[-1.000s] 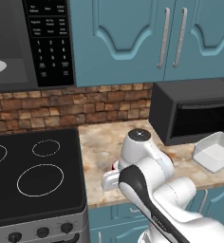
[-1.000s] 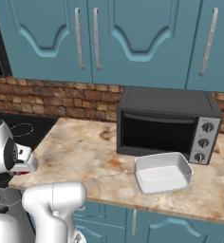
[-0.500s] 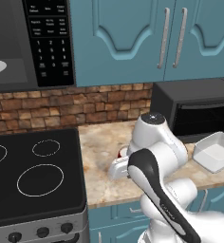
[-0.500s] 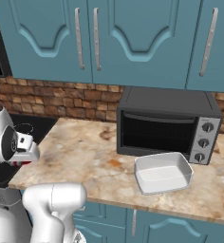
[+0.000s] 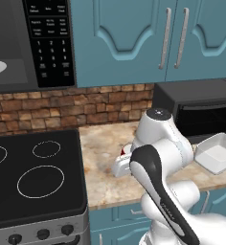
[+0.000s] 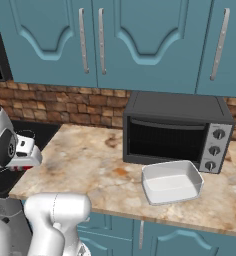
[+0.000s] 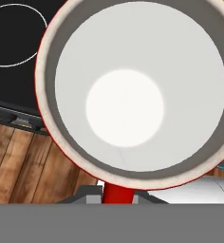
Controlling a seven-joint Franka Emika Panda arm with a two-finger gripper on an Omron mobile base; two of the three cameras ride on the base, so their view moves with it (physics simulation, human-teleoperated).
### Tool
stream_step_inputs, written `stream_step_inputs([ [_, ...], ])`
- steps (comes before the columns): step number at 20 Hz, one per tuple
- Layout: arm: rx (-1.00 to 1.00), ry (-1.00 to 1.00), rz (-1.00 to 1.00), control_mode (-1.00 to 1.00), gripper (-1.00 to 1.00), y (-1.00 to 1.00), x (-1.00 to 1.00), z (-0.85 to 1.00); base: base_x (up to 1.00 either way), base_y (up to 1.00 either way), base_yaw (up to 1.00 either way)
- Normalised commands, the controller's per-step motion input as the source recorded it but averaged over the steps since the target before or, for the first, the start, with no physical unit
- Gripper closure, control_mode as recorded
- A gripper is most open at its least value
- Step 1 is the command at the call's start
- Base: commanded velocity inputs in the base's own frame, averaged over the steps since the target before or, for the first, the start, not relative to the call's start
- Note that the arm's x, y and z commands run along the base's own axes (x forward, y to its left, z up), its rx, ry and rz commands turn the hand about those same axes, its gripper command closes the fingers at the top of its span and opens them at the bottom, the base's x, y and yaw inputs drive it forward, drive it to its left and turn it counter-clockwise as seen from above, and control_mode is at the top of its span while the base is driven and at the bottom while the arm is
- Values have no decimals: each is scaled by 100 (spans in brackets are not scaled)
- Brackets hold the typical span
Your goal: Pick the mug from the counter and place it inside the microwave. Then close the microwave.
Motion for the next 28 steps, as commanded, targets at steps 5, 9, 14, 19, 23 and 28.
stream_step_inputs([
  [5, 0, 0, 0, -100, 100, 0, 0, 0, 0, 0, 0],
  [9, 0, 0, 0, 100, 100, 0, 0, 0, -30, 1, 0],
  [14, 0, 0, 0, 100, 100, 0, 0, 0, -98, 10, 0],
  [19, 0, 0, 0, 100, 100, 0, 0, 0, -55, 45, 2],
  [23, 0, 0, 0, 100, 100, 0, 0, 0, -10, 82, 5],
  [28, 0, 0, 0, 100, 100, 0, 0, 0, 11, 79, 1],
])
